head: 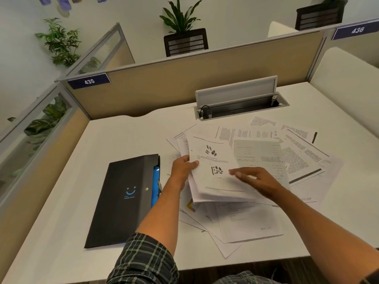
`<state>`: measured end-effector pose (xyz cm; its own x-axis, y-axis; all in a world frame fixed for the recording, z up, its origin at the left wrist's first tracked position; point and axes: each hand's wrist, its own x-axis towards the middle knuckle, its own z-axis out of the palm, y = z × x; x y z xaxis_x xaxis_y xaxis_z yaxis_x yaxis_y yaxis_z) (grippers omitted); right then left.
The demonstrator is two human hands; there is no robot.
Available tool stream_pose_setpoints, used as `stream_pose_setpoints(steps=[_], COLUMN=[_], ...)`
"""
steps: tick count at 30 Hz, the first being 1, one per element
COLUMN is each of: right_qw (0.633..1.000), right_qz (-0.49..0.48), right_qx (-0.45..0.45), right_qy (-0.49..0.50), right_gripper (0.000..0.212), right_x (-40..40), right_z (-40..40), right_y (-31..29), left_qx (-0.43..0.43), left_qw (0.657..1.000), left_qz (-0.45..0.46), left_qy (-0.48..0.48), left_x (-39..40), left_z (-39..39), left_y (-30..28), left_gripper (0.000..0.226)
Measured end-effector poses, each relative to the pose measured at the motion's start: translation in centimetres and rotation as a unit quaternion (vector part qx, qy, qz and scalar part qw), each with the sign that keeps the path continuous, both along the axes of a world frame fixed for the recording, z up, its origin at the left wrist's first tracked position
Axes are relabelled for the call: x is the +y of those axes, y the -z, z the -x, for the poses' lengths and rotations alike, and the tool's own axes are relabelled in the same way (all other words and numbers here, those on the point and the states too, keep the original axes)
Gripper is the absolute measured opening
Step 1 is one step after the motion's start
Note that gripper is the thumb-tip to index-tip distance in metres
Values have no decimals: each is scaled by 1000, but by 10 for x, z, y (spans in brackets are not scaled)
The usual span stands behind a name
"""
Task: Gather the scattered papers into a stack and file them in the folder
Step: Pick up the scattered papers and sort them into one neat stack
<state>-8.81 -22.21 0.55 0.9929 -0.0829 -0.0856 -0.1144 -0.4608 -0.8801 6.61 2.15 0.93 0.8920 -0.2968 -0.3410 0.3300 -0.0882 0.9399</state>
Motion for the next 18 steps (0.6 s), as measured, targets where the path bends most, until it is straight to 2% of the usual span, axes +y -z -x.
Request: stream_pose_setpoints(steps=[2,5,8,10,13,16,18], right_qw=[996,983,969,957,951,951,952], right_qz=[-13,18,-133,-216,-259,-265,-260], right_qx=[3,48,103,101,72,44,37], right_qy=[91,175,183,163,151,150,156], right_gripper=[71,72,71,60,41,39,38], right_x=[-5,-12,-13,-11,-5,-3,-1], right_z=[-2,-8,-13,-14,-17,-22,-22], right_y=[4,10,10,5,0,-5,-11], left_qx=[6,28,49,54,19,21,63], left_qw=[1000,998,994,991,994,998,997], left_qz=[7,52,83,97,73,20,18], left_qy=[2,8,44,71,84,55,51], left_x=[-1,-1,-3,-5,-8,-9,-7], left_z=[1,0,1,3,4,6,8], left_y=[-4,-10,-16,-19,-22,-19,-14], left_gripper=[27,30,33,35,63,97,99])
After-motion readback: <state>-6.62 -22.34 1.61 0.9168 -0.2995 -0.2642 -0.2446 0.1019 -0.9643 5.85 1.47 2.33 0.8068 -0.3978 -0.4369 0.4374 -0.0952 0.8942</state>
